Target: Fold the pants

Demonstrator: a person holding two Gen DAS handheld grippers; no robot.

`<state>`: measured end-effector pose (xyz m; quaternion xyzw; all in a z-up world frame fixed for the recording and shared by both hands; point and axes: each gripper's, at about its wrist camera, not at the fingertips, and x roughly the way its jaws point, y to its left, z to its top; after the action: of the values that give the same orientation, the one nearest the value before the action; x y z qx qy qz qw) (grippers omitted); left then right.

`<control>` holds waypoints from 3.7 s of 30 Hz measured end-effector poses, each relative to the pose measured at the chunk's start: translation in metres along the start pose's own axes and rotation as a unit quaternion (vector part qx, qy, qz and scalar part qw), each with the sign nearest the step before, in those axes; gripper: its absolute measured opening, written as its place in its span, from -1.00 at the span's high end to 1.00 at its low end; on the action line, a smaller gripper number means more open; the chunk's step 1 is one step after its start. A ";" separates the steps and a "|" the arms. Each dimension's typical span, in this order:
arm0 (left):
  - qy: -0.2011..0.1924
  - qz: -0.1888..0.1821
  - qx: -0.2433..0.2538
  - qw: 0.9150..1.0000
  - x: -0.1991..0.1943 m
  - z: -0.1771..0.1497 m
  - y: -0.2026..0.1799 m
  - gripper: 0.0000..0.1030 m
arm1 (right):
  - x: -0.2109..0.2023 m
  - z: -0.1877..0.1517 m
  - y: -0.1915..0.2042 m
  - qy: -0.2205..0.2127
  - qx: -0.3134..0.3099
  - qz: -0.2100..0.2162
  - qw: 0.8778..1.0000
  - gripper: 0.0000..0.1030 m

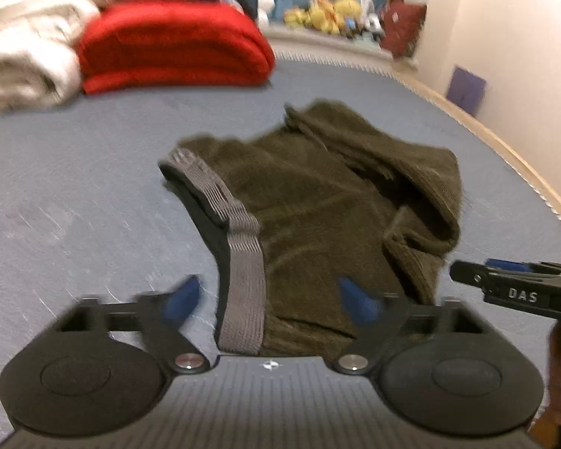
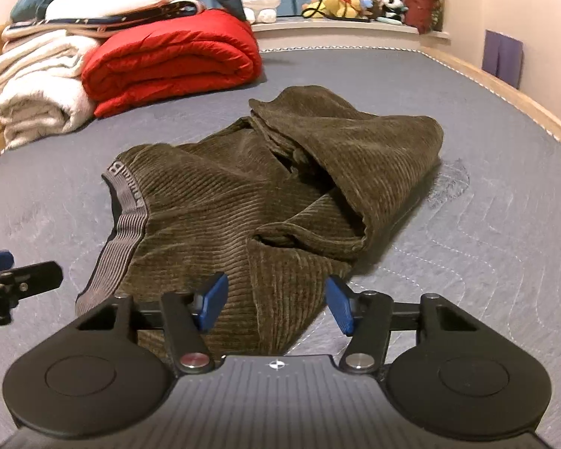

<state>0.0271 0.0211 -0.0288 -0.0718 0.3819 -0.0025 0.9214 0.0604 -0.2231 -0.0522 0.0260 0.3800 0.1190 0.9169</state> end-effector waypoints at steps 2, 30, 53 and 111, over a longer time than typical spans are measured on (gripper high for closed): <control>0.013 -0.025 -0.001 1.000 0.003 0.013 0.010 0.54 | 0.002 0.000 -0.002 -0.001 0.004 -0.003 1.000 -0.16; 0.078 -0.052 -0.097 0.991 0.151 0.022 0.060 -0.47 | 0.091 -0.021 -0.007 0.111 -0.007 -0.004 0.994 -0.21; -0.005 -0.055 -0.099 0.994 0.006 0.027 0.141 0.64 | -0.021 -0.039 0.082 -0.076 -0.276 0.141 0.948 0.81; 0.160 -0.178 0.126 0.963 0.065 -0.038 -0.026 0.71 | -0.093 -0.001 -0.148 0.060 -0.223 0.094 0.969 0.61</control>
<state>0.0471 -0.0137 -0.0977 -0.0210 0.5021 -0.2260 0.8345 0.0256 -0.3884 -0.0096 -0.1504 0.3944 0.2874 0.8598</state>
